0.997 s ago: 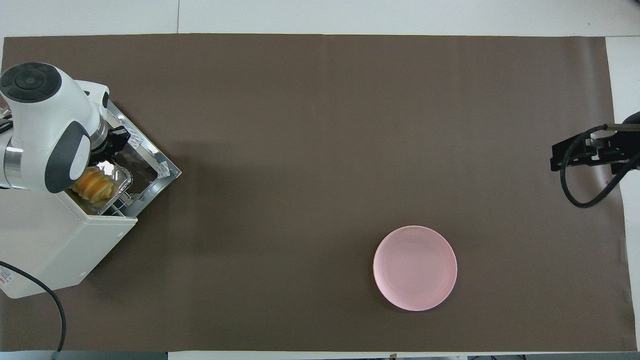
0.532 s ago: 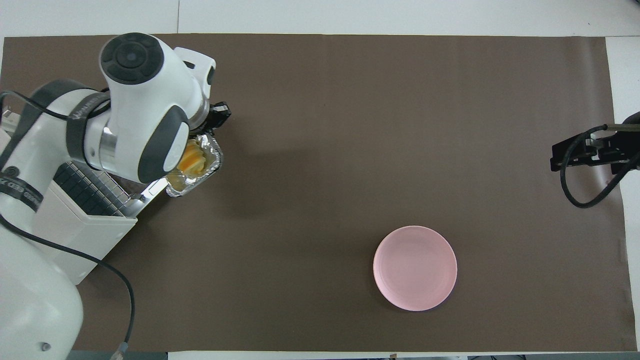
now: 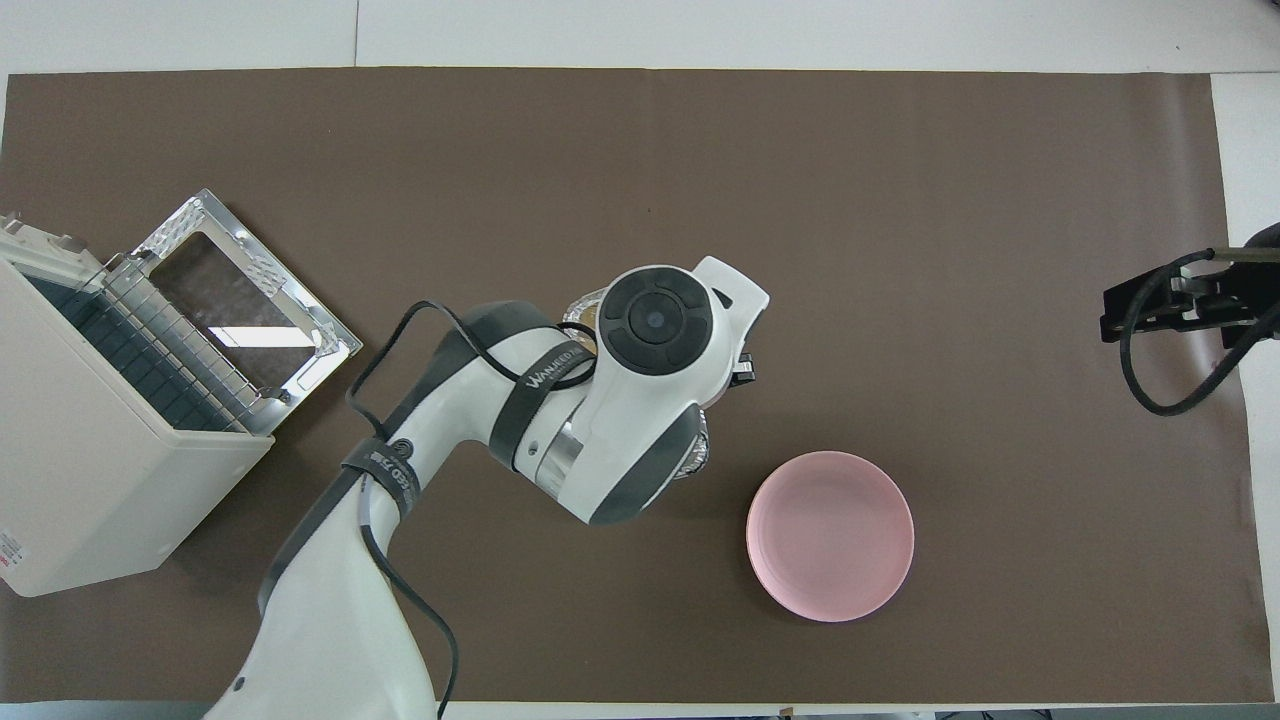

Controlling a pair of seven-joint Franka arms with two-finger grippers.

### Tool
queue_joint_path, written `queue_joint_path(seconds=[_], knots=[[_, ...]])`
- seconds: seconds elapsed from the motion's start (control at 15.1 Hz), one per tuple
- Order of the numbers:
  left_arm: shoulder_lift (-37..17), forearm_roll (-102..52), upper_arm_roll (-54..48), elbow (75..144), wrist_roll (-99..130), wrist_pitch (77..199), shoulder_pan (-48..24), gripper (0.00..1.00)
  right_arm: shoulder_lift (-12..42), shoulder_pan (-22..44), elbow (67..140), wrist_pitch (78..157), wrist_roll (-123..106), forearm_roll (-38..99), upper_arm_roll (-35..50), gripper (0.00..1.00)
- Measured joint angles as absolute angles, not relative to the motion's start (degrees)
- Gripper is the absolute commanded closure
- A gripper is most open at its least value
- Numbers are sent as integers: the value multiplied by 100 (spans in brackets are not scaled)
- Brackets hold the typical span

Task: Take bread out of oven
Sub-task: 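Pull the foil tray out of the oven with the left gripper, then set the foil tray on the table and withdraw the left gripper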

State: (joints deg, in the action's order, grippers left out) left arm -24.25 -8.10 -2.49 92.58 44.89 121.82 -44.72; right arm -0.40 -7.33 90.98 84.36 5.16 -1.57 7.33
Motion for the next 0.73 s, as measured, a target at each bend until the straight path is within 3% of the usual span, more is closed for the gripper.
queue_joint_path(seconds=[0.2,0.27,0.33,0.4,0.47,0.73], knots=[[-2560,-870,-243,9309,4439,12293,-4668,100,-40,-733,9098,8436,516,-157,733,0],[-2562,-874,-224,9375,4341,12310,-4667,70,-40,-733,9098,8436,516,-157,733,0],[-2562,-881,-197,9439,4249,12348,-4665,27,-40,-733,9098,8436,516,-157,733,0],[-2562,-895,-181,9474,4206,12383,-4662,4,-40,-733,9098,8436,516,-157,733,0],[-2561,-909,-175,9476,4199,12399,-4661,0,-40,-733,9098,8436,516,-157,733,0],[-2428,-952,-150,9376,4202,12314,-4636,0,-40,-733,9098,8436,516,-157,733,0]])
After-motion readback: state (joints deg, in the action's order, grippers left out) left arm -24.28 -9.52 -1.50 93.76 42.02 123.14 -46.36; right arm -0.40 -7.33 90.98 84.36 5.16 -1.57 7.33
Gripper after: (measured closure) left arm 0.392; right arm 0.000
